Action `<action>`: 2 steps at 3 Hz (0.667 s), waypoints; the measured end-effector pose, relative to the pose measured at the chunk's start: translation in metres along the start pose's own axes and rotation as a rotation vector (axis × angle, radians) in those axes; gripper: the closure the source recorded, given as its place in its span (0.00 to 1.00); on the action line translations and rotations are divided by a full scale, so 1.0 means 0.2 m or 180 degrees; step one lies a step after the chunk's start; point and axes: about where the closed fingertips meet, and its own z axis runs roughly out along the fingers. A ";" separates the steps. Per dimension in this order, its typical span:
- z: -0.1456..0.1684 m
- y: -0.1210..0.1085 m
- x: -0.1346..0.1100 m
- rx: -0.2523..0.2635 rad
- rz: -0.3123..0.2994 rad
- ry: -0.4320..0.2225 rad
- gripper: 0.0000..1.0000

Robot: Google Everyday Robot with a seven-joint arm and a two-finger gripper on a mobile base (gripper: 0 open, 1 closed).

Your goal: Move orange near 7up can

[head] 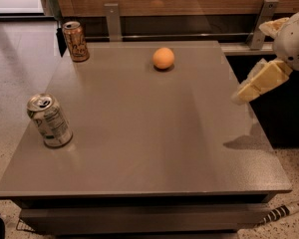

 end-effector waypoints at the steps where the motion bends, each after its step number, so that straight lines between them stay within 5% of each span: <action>1: 0.14 -0.11 -0.10 0.0179 0.0121 -0.0573 0.00; 2: 0.25 -0.25 -0.24 0.0418 0.0220 -0.1097 0.00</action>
Offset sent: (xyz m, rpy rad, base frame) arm 0.1145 0.0382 0.0166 0.4385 -0.3520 -0.0151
